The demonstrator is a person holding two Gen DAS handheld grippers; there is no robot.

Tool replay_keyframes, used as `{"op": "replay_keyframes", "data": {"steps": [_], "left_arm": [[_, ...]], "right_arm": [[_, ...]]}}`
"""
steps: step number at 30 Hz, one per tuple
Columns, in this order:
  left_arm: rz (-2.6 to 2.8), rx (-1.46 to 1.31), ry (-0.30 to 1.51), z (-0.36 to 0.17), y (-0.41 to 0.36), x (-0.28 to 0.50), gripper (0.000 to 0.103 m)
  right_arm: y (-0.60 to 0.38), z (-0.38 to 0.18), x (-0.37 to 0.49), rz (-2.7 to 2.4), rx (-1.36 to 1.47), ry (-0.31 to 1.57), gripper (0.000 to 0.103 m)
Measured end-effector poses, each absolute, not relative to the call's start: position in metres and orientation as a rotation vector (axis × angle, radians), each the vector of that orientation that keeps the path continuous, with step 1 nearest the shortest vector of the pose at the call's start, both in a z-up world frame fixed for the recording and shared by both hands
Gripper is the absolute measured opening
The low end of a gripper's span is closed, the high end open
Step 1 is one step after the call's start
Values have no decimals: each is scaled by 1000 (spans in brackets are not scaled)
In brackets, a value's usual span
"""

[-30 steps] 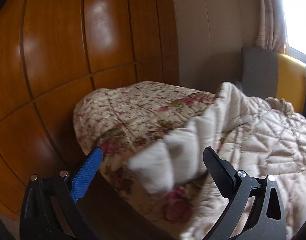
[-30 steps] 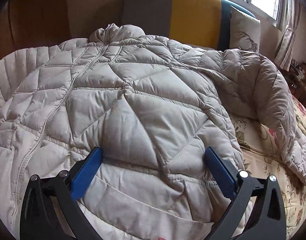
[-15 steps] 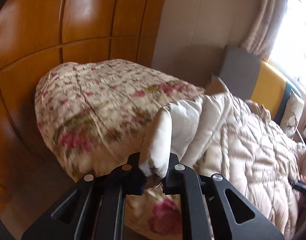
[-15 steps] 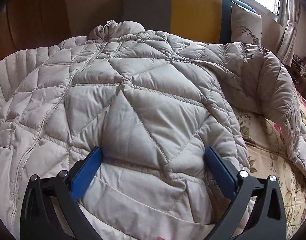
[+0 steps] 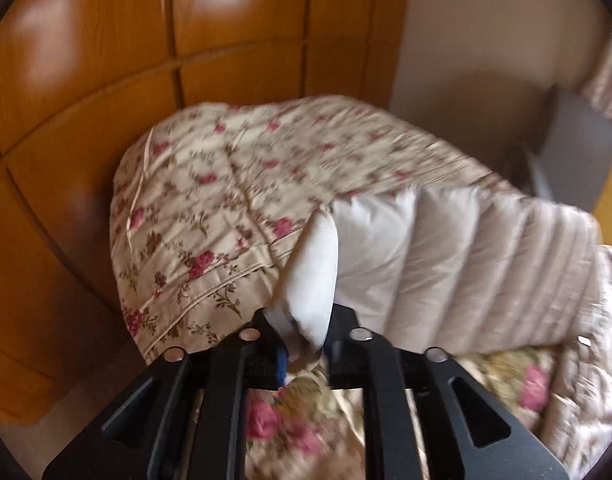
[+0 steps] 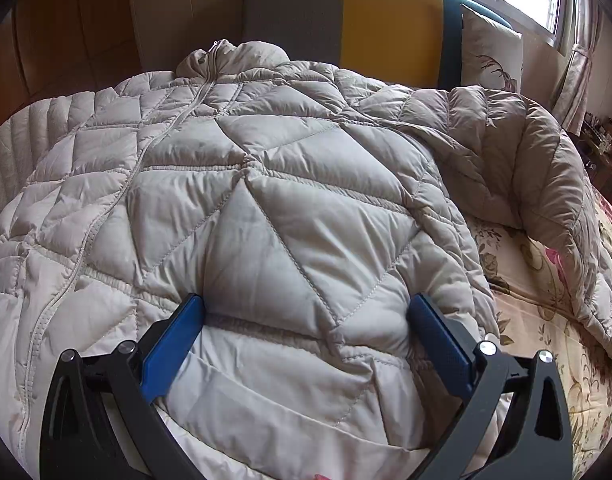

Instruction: Fold large clothes

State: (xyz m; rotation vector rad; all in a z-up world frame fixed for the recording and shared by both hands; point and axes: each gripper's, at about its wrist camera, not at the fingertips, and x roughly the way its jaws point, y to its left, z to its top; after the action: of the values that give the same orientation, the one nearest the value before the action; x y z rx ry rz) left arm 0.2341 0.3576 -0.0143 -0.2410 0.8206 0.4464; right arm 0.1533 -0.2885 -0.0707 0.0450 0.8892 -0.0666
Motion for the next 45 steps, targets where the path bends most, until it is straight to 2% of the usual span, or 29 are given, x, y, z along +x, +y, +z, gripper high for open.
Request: {"op": "replay_keyframes", "data": {"steps": [1, 2, 4, 6, 12, 15, 17, 21, 23, 26, 27, 28, 29, 30, 31, 34, 35, 36, 38, 45], "left_arm": [[471, -240, 827, -21, 359, 238, 39], [501, -236, 830, -26, 360, 238, 70], [559, -241, 781, -28, 361, 230, 91], [554, -249, 705, -25, 356, 214, 91], [308, -361, 681, -12, 319, 183, 91], [47, -410, 736, -6, 274, 177, 91], [-139, -403, 774, -3, 233, 171, 91], [-274, -231, 893, -15, 161, 168, 91], [-266, -136, 949, -28, 142, 169, 91], [-238, -42, 1019, -49, 124, 169, 91], [-228, -50, 1027, -54, 125, 168, 89], [-231, -78, 1030, -58, 127, 168, 83], [-239, -95, 1033, -60, 125, 168, 71], [-247, -97, 1035, -63, 124, 166, 67], [-257, -81, 1030, -63, 120, 163, 56], [-288, 21, 1006, -61, 101, 149, 35], [-301, 30, 1004, -62, 96, 146, 31], [-306, 31, 1002, -64, 94, 145, 31], [-308, 30, 995, -65, 90, 138, 29], [-356, 55, 989, -63, 88, 116, 28]], "right_arm": [[-289, -71, 153, -67, 45, 889, 101], [-289, -71, 153, -68, 45, 890, 101], [-289, -71, 154, -69, 43, 891, 101], [-290, -72, 154, -71, 40, 896, 101], [-291, -75, 161, -69, 42, 925, 101], [-295, -72, 162, -54, 64, 941, 101], [-306, -59, 152, -40, 134, 878, 101], [-354, -40, 124, -134, 291, 760, 101], [-383, -47, 120, -180, 382, 787, 100], [-414, -72, 124, -142, 549, 905, 89], [-419, -78, 124, -114, 587, 912, 89], [-421, -79, 124, -103, 596, 902, 89], [-421, -77, 124, -94, 587, 892, 87], [-418, -75, 125, -72, 568, 886, 71], [-412, -74, 126, -47, 544, 894, 60], [-400, -70, 126, -40, 441, 919, 51], [-396, -69, 127, -34, 422, 921, 44], [-396, -69, 125, -25, 411, 919, 37], [-402, -69, 118, -3, 426, 915, 31], [-414, -68, 81, 31, 431, 921, 26]]}}
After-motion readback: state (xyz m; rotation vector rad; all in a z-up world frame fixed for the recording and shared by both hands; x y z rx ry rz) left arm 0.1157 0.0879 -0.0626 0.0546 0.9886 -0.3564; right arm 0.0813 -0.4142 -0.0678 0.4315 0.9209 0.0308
